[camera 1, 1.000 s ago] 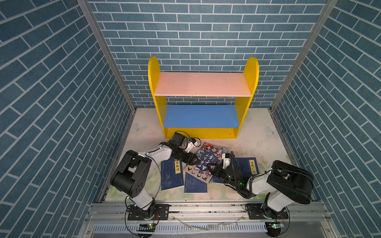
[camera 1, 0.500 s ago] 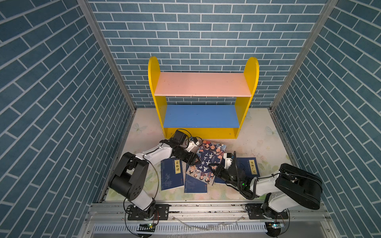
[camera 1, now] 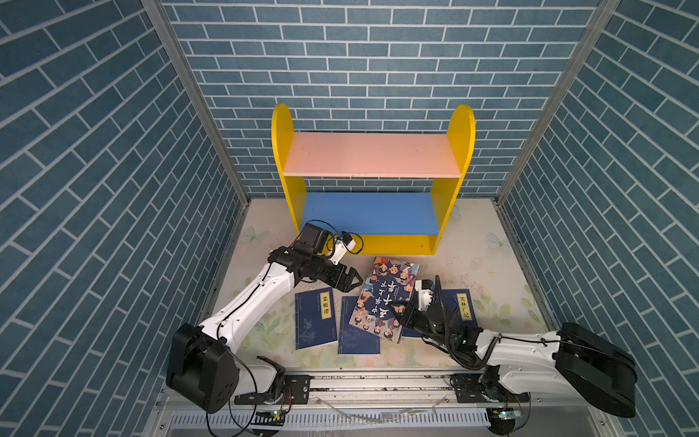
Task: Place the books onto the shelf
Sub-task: 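Lift the wrapped book upright with the right gripper while the left gripper withdraws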
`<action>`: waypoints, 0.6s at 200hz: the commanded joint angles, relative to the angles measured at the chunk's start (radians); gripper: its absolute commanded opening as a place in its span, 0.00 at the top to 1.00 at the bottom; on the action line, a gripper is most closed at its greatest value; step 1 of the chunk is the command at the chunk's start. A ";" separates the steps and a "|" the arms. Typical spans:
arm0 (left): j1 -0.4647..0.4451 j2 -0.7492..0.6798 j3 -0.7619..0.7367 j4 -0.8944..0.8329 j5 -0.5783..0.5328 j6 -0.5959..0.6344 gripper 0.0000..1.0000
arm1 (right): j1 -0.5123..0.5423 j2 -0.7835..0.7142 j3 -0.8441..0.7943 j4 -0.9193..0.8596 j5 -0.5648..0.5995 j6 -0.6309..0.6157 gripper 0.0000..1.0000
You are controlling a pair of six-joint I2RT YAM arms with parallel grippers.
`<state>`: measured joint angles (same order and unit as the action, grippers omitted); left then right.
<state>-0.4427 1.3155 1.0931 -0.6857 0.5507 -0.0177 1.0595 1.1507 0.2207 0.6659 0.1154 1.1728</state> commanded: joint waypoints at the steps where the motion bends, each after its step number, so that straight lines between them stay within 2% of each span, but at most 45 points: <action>1: 0.027 -0.024 0.042 -0.081 -0.035 -0.050 0.01 | 0.003 -0.116 0.043 0.039 0.014 -0.060 0.94; 30: 0.083 -0.013 0.066 -0.090 -0.018 -0.083 0.00 | 0.002 -0.212 0.069 -0.085 0.006 -0.085 0.96; 64: 0.212 -0.016 -0.025 0.032 0.148 -0.287 0.00 | 0.002 -0.292 0.085 -0.157 0.015 -0.094 0.97; 90: 0.217 -0.058 -0.093 0.095 0.208 -0.334 0.00 | 0.000 -0.322 0.124 -0.219 0.020 -0.116 0.98; 120: 0.217 -0.138 -0.180 0.172 0.230 -0.401 0.00 | -0.008 -0.326 0.171 -0.242 0.019 -0.137 0.99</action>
<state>-0.2272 1.2499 0.9642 -0.6025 0.7204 -0.3351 1.0588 0.8711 0.2798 0.2825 0.1162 1.1057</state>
